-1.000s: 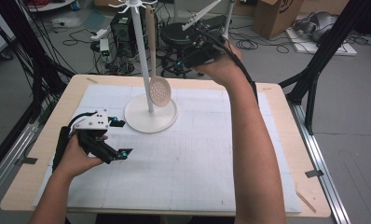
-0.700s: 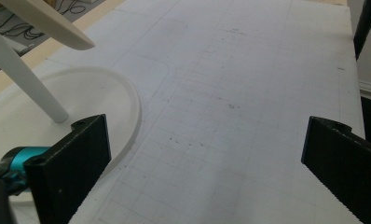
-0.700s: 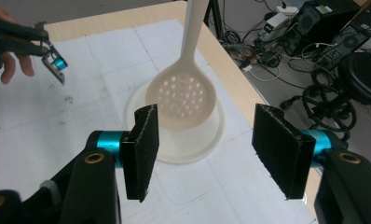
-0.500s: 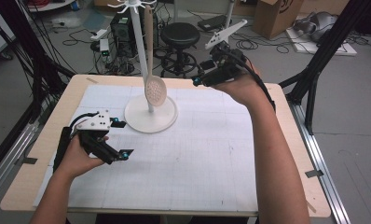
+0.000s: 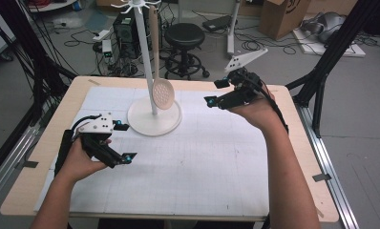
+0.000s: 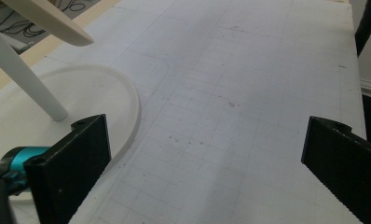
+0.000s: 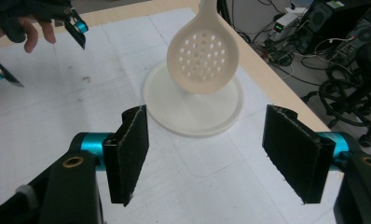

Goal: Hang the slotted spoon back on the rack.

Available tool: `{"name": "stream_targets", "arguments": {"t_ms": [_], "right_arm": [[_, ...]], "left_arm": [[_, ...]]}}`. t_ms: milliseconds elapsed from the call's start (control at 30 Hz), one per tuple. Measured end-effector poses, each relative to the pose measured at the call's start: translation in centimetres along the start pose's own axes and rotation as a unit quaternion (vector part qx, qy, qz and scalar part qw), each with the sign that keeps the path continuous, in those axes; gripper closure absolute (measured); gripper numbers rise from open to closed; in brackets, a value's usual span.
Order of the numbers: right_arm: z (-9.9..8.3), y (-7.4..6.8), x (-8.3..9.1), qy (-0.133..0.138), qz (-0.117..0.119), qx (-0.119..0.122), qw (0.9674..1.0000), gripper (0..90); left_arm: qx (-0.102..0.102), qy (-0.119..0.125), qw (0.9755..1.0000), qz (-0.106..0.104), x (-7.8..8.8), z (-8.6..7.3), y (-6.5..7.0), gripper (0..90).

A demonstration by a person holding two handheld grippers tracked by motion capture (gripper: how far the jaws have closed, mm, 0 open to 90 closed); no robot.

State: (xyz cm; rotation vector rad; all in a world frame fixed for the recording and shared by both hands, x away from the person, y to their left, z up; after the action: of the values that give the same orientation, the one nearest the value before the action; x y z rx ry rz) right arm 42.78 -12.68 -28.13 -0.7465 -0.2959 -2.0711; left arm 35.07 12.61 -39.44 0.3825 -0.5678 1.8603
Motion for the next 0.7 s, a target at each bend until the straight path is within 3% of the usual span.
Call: {"name": "stream_targets", "arguments": {"t_ms": [233,400,700], "right_arm": [[-2.5,-0.4,-0.1,0.012,0.005,-0.003,0.9999,29.9],[-3.9,-0.7,0.2,0.032,0.014,-0.012,0.9993,29.3],[-6.8,-0.7,0.8,0.042,0.023,-0.038,0.9981,26.9]], "left_arm": [[0.003,0.001,1.0,0.0,0.1,-0.1,0.0,1.8],[0.004,-0.001,1.0,0.001,0.0,-0.2,-0.1,1.8],[0.007,0.0,1.0,0.001,0.0,-0.2,-0.1,1.8]]}}
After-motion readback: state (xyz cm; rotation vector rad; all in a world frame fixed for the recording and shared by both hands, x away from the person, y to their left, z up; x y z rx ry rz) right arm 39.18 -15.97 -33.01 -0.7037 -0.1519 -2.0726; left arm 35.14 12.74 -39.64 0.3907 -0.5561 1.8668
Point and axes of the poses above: each handheld gripper's, and its own axes: x roughly backward along the jaws, z roughly out of its top, y roughly to its right, the point moved 10 cm from there along -x, roughly forward along the jaws, and after that the axes turned 11 degrees about -x, right-handed, at the moved point
